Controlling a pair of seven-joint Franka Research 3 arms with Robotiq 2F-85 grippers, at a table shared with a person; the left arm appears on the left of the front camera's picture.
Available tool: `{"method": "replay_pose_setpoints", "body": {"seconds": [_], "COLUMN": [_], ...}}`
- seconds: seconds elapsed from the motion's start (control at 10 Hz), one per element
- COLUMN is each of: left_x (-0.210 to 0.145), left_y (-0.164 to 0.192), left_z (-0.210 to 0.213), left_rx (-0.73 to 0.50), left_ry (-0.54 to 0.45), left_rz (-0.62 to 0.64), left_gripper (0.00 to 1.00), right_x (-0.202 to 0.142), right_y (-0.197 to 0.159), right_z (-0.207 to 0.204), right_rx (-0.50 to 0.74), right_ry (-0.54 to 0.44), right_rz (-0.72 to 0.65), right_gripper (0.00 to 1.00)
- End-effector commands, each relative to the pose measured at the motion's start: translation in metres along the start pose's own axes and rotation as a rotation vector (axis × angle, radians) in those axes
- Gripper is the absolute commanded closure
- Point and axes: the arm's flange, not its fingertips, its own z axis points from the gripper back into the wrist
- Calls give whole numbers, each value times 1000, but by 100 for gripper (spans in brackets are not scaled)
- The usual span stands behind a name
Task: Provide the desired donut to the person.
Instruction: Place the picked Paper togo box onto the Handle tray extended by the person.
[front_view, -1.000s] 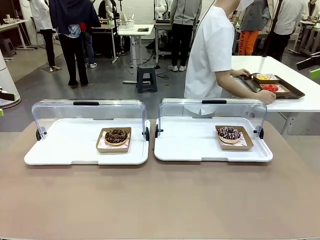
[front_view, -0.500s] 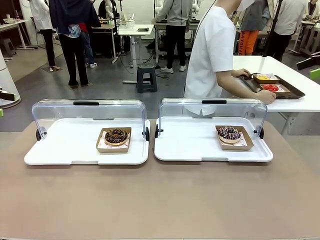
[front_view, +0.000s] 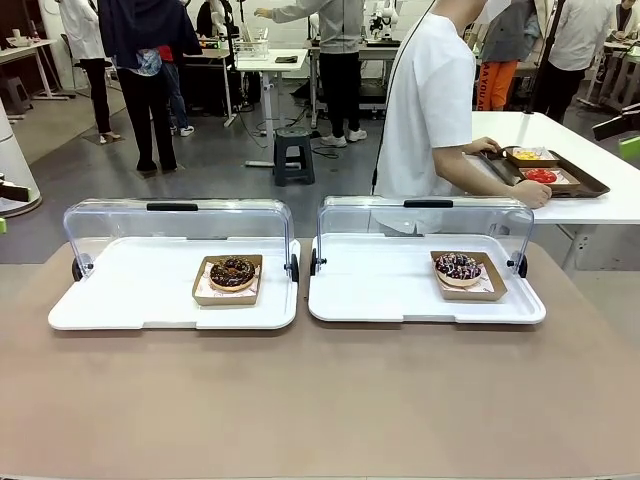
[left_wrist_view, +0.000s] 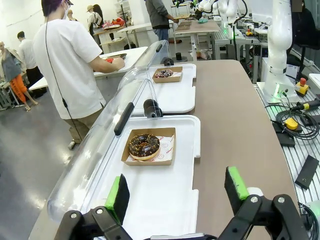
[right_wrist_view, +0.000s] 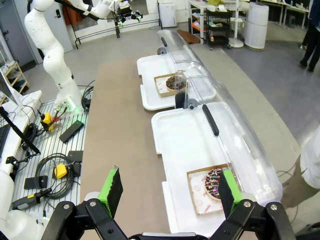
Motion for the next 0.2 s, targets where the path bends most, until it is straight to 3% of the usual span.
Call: {"method": "replay_pose_setpoints", "body": {"seconds": [0.0, 0.1], "left_x": [0, 0], "left_y": [-1, -1], "left_z": [1, 1], "left_rx": [4, 4], "left_ry": [-2, -2], "left_rz": [-1, -1], "left_gripper": [0, 0], "right_x": [0, 0], "right_y": [0, 0], "right_z": [-1, -1], "right_rx": [-1, -1], "right_ry": [-11, -11], "right_rz": [3, 3], "right_gripper": [0, 0]}}
